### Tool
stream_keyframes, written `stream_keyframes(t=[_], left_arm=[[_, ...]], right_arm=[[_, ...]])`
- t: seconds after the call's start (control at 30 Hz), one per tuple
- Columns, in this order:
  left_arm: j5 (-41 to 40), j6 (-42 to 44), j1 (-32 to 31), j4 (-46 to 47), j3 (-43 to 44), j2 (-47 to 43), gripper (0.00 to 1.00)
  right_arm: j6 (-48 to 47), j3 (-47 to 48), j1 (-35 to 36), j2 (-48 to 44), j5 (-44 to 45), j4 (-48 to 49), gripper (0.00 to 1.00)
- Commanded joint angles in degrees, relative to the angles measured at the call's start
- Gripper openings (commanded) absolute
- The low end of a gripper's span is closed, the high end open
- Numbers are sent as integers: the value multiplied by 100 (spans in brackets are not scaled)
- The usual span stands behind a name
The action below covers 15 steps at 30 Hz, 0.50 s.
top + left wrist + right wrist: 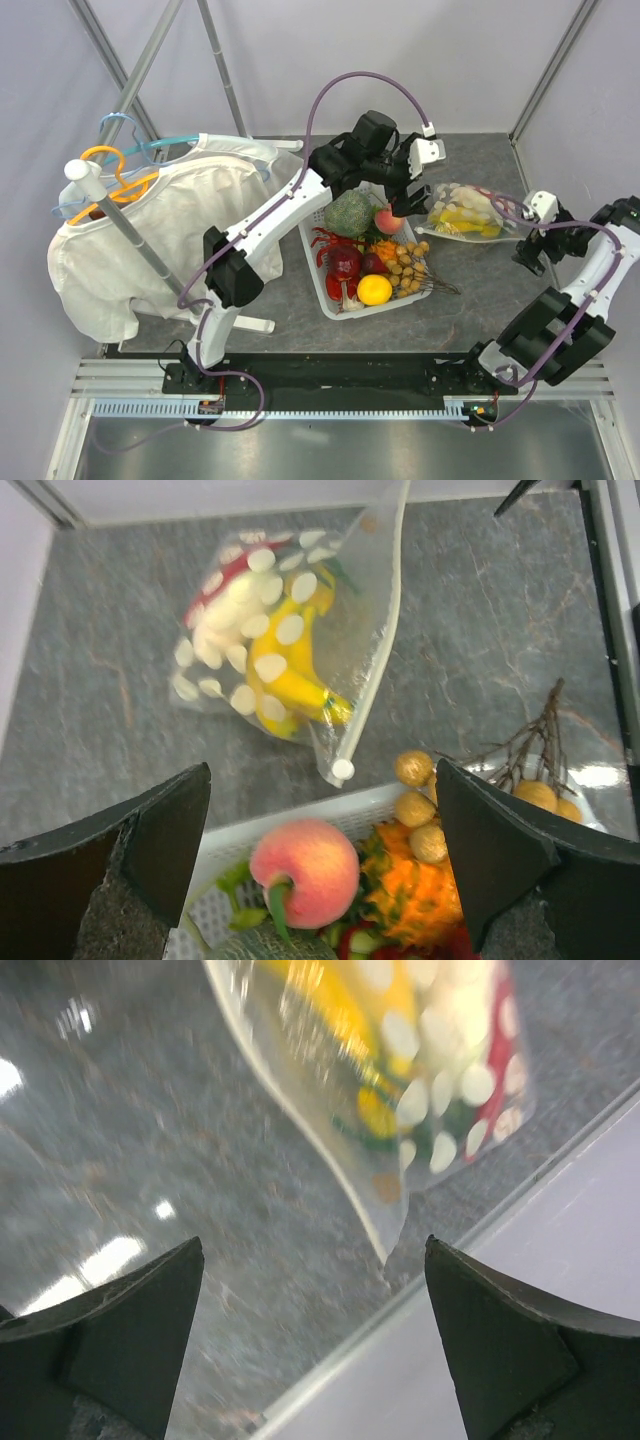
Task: Place the food in the zip-top bag and seal the zipper
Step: Reset both arms
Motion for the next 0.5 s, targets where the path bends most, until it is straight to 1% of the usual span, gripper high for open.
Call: stream_keyframes(t=[0.0,0.03,0.07,0.1,0.17,0.2,0.23,0.27,0.3,0.33,0.37,0.4,0.43,0.47], left_arm=[[-413,-578,11,-1278,808,195,100],[-493,-596,11,-1470,817,161,100],[-546,-596,20,-1559,808,126,100],[-651,-605,37,-1647,808,108,100],[-687,-631,133,-1901,817,20,100],[-643,-657,177,-1999,826,-15,100],[-591,-692,239,-2087,861,-33,100],[-564,-806,370,-2279,896,-59,100],[-555,-868,441,-2385,940,-51,100],[-546,-912,520,-2482,1001,-59,100],[-538,-1060,686,-2596,1080,-51,100],[-529,-1166,775,-2676,1098,-103,100],[-503,-1211,862,-2703,1064,-156,100],[-485,-1255,1029,-2712,1037,-208,100]], right_arm=[[1310,600,-25,-144,-1659,-843,98],[1625,742,-16,-83,-1897,-834,98],[2229,909,10,5,-2343,-817,98],[2627,1293,45,215,-2530,-790,98],[3295,1690,272,435,-2829,-668,98],[4012,2014,378,602,-2970,-580,98],[4541,2096,510,638,-2954,73,98],[5312,2097,807,630,-2910,602,98],[6869,1853,966,465,-2518,1295,98],[7850,1572,1133,298,-2201,2154,98],[8565,1230,1474,87,-1841,3912,98],[9050,661,1652,-272,-1420,4582,98],[9342,560,1836,-354,-885,5006,98],[9389,559,2238,-354,-618,5002,98]])
